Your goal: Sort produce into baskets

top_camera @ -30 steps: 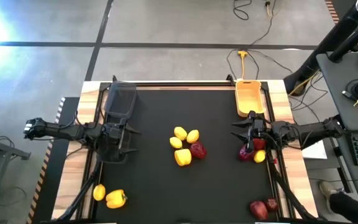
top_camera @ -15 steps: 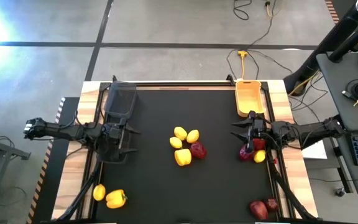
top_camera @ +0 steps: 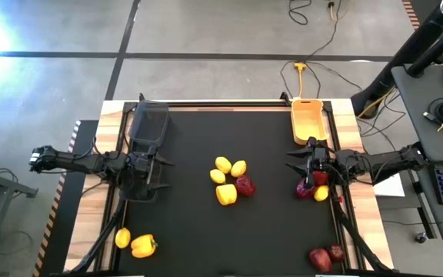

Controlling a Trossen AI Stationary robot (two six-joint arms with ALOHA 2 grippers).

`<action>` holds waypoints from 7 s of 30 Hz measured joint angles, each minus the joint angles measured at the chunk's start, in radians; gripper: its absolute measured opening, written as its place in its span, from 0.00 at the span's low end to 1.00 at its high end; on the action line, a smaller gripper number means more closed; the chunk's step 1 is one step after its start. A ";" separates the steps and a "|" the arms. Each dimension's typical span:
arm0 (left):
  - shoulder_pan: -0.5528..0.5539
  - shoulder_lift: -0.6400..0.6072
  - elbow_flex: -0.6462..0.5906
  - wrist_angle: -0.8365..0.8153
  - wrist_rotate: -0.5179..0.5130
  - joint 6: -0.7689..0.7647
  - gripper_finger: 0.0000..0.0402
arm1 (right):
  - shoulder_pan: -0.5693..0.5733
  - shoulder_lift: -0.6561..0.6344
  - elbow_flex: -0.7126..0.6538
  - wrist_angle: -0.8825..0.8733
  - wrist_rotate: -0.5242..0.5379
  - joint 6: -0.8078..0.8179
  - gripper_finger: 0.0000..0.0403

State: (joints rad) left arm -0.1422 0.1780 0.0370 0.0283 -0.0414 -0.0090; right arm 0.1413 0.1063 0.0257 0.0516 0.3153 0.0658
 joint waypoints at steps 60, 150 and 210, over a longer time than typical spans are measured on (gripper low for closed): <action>0.000 0.000 0.000 0.001 0.000 0.000 0.89 | 0.267 0.405 0.126 0.213 0.312 0.422 0.46; 0.000 0.000 0.000 0.000 0.000 0.000 0.89 | -0.304 1.399 1.290 -1.578 0.113 0.469 0.76; 0.000 0.001 0.000 0.001 0.000 0.000 0.89 | -0.242 1.221 1.134 -1.619 -0.232 0.777 0.95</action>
State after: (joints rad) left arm -0.1423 0.1791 0.0370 0.0290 -0.0414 -0.0090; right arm -0.1004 1.3277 1.1594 -1.5676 0.0835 0.8431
